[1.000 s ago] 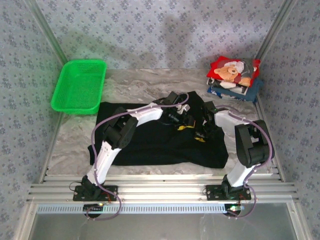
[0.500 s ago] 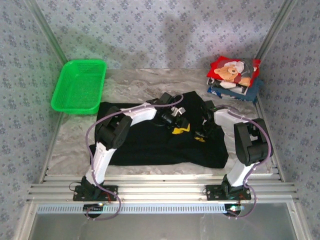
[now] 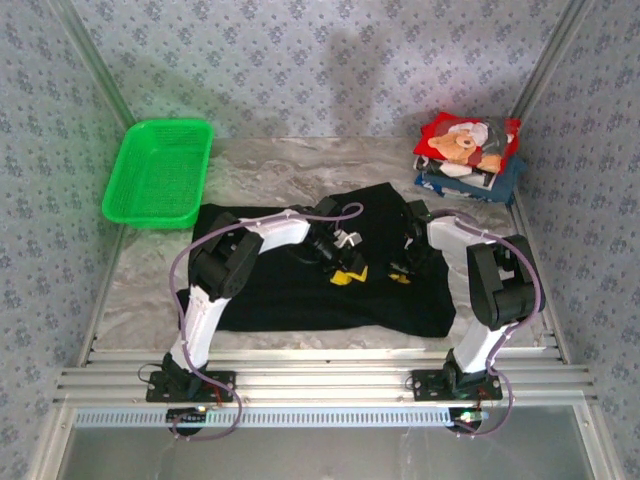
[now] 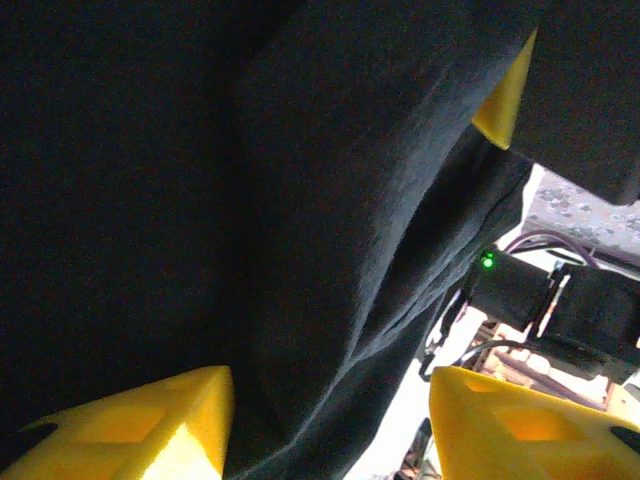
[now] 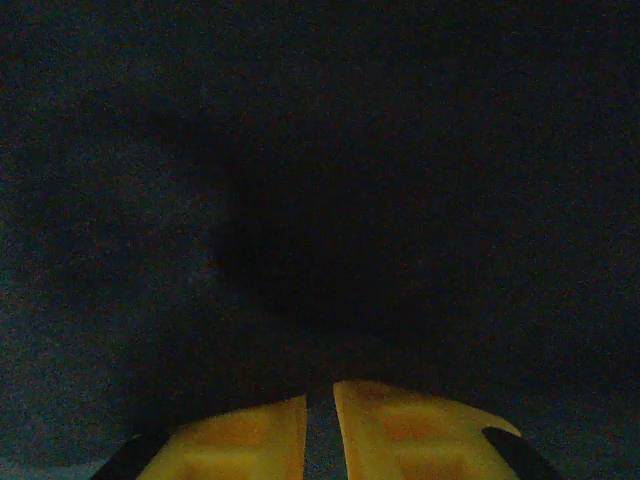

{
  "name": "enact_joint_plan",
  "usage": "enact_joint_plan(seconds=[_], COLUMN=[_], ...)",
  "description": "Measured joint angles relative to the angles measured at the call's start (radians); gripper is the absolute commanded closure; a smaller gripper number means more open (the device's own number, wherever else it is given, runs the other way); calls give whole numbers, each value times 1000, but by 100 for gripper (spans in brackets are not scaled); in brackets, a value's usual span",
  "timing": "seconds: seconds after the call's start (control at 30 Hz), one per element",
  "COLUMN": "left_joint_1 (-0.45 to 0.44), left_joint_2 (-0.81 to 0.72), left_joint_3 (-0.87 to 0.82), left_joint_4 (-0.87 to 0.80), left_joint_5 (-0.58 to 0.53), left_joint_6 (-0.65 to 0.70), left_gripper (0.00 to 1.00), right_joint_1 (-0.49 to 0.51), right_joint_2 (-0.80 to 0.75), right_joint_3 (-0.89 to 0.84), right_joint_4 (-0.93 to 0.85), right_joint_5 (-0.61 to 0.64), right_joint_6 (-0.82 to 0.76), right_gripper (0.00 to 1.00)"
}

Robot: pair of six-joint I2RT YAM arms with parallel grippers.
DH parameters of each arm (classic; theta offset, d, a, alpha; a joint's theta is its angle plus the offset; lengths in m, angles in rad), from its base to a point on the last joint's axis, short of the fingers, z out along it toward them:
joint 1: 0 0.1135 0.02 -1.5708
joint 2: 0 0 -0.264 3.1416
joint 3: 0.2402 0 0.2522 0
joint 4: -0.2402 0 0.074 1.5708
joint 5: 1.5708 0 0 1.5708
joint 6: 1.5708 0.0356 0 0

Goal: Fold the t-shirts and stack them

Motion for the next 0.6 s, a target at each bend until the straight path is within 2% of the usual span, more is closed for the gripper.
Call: enact_joint_plan(seconds=[0.23,0.6], left_joint_1=[2,-45], left_joint_2=[-7,84], left_joint_3=[19,240], left_joint_4=[-27,-5], left_joint_5=[-35,-10], left_joint_6=[7,-34], left_gripper=[46,48], right_joint_1=[1,6], right_joint_2=[2,3], right_joint_3=[3,3], right_joint_4=[-2,-3], right_joint_5=[0,4], right_joint_6=[3,11], right_gripper=[80,81])
